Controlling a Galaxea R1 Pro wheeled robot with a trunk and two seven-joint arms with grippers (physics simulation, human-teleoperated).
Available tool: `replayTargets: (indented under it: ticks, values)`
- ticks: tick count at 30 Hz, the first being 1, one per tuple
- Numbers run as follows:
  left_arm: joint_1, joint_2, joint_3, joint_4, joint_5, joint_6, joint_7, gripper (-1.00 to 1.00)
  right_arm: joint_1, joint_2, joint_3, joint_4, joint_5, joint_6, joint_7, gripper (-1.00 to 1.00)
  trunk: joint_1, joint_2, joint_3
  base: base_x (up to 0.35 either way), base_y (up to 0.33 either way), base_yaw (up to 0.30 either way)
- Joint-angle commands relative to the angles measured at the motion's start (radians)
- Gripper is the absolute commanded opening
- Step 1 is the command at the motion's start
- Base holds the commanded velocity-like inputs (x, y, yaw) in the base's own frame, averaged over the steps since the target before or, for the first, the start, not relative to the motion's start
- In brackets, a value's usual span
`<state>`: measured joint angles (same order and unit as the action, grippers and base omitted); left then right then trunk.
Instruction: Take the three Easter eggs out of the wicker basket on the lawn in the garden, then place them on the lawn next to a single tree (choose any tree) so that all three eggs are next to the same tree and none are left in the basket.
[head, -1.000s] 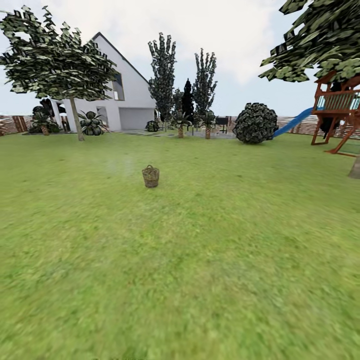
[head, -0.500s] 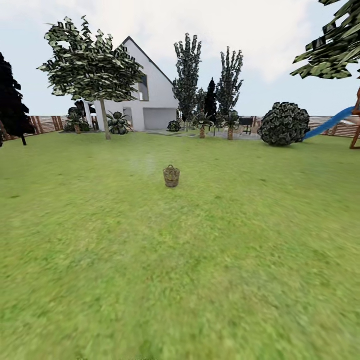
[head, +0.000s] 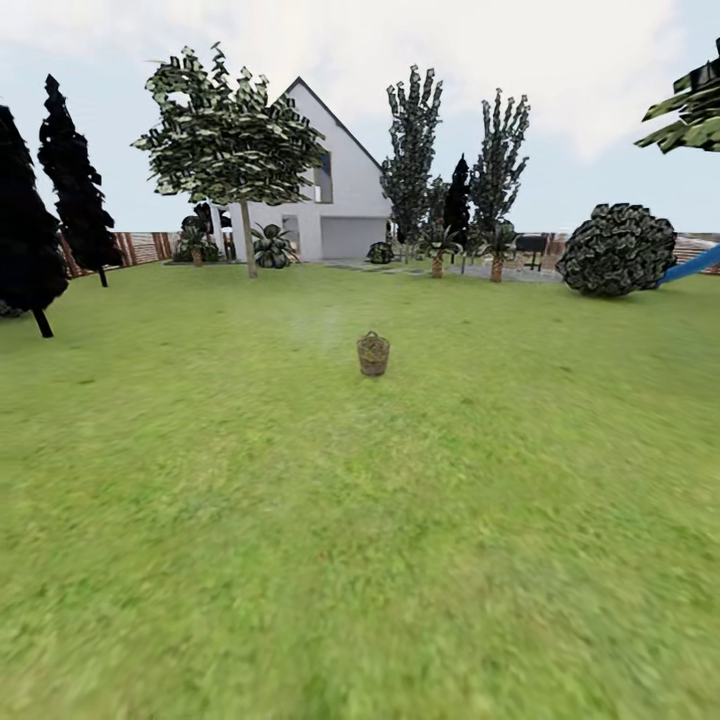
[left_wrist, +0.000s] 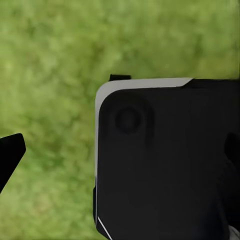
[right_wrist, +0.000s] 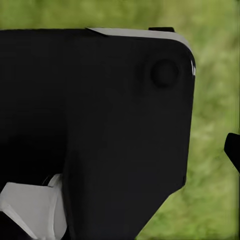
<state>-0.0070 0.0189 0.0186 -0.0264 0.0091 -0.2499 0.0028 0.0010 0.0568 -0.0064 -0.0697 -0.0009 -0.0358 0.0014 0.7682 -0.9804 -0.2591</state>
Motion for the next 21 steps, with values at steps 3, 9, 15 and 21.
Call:
replayTargets:
  ticks: [3,9,15,21]
  values:
    - [-0.001,0.0,0.001,0.001,0.001,-0.01,0.0,1.0,0.0,0.0,-0.001,-0.001,0.0,-0.002,0.0,1.0,-0.012,0.02,0.008,0.0,0.0,0.164]
    - [-0.001,0.0,-0.001,0.0,0.0,-0.022,0.0,1.0,0.0,-0.001,-0.002,-0.001,-0.001,-0.003,0.0,1.0,-0.035,0.062,0.027,0.0,0.0,0.16]
    - [-0.001,0.0,-0.003,0.0,0.0,-0.028,0.0,1.0,0.001,-0.002,-0.003,-0.001,-0.001,-0.002,0.0,1.0,-0.058,0.104,0.046,0.0,0.0,0.128]
    - [-0.001,-0.001,-0.007,0.0,-0.003,-0.03,0.0,1.0,0.0,-0.002,-0.002,-0.001,-0.001,-0.002,0.0,1.0,-0.081,0.146,0.065,0.0,0.0,-0.012]
